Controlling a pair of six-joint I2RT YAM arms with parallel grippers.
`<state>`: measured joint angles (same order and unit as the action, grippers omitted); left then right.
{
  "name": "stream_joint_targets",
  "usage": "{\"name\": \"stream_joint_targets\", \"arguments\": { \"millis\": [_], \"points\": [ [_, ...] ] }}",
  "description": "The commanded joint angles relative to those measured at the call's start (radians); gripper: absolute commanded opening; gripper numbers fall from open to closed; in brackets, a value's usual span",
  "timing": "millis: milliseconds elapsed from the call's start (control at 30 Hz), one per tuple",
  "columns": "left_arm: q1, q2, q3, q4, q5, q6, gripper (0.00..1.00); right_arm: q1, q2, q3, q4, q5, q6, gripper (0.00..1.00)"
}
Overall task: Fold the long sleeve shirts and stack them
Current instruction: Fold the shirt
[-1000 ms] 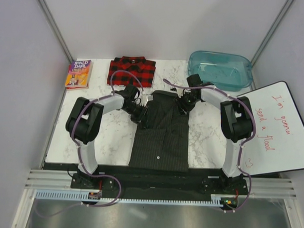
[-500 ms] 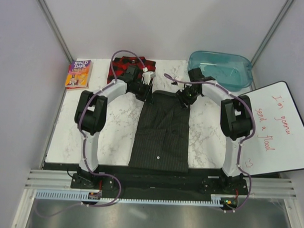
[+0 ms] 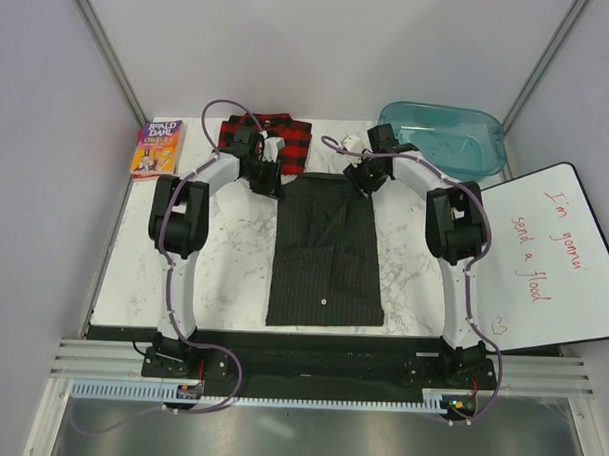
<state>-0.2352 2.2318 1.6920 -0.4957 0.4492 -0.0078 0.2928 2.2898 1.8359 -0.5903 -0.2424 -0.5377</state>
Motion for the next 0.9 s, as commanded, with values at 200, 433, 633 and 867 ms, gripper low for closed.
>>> {"name": "stream_joint_targets", "arguments": {
  "millis": [200, 433, 633, 867],
  "points": [
    [0.004, -0.392, -0.214, -0.007, 0.507, 0.045, 0.56, -0.012, -0.298, -0.039, -0.140, -0.158, 0.180, 0.79],
    [-0.191, -0.799, -0.728, 0.219, 0.628, -0.207, 0.98, -0.017, -0.647, -0.527, -0.093, -0.608, 0.548, 0.98],
    [-0.447, -0.767, -0.897, 0.719, 0.583, -0.569, 0.86, -0.018, -0.765, -0.851, 0.113, -0.777, 0.807, 0.97],
    [-0.421, -0.497, -0.974, 0.893, 0.533, -0.696, 0.80, 0.019, -0.751, -1.020, 0.335, -0.856, 1.016, 0.95]
  ]
}}
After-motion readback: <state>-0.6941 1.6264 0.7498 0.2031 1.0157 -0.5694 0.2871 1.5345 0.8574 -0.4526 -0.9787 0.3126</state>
